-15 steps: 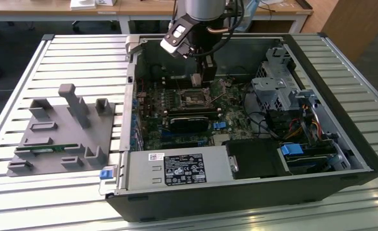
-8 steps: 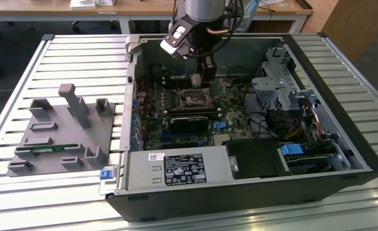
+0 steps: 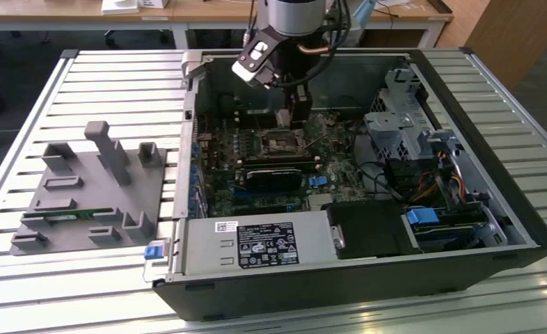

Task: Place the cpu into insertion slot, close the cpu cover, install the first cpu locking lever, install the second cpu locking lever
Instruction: 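Place the cpu into insertion slot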

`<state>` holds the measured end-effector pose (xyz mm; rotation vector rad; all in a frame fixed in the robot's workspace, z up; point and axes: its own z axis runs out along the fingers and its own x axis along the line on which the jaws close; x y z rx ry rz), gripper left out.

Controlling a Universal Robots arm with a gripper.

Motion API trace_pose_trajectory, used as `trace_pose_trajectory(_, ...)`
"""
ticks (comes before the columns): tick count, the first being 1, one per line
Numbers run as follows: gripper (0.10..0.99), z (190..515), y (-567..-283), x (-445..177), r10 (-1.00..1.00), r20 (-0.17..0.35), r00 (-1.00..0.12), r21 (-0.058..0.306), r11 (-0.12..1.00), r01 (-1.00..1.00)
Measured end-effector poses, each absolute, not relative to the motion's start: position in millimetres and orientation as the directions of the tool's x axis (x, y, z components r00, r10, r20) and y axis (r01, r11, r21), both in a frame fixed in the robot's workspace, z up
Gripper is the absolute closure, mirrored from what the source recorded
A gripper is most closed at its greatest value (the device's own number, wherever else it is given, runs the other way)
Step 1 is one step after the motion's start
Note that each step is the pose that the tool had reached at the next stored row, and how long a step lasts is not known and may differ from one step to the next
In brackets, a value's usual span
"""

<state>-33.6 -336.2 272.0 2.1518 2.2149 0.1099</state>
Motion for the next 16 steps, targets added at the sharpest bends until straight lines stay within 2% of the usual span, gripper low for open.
trace_pose_trajectory(16,0.553,261.6,-334.1,-33.7,1.0,0.012,-0.015,0.087,0.014,0.996)
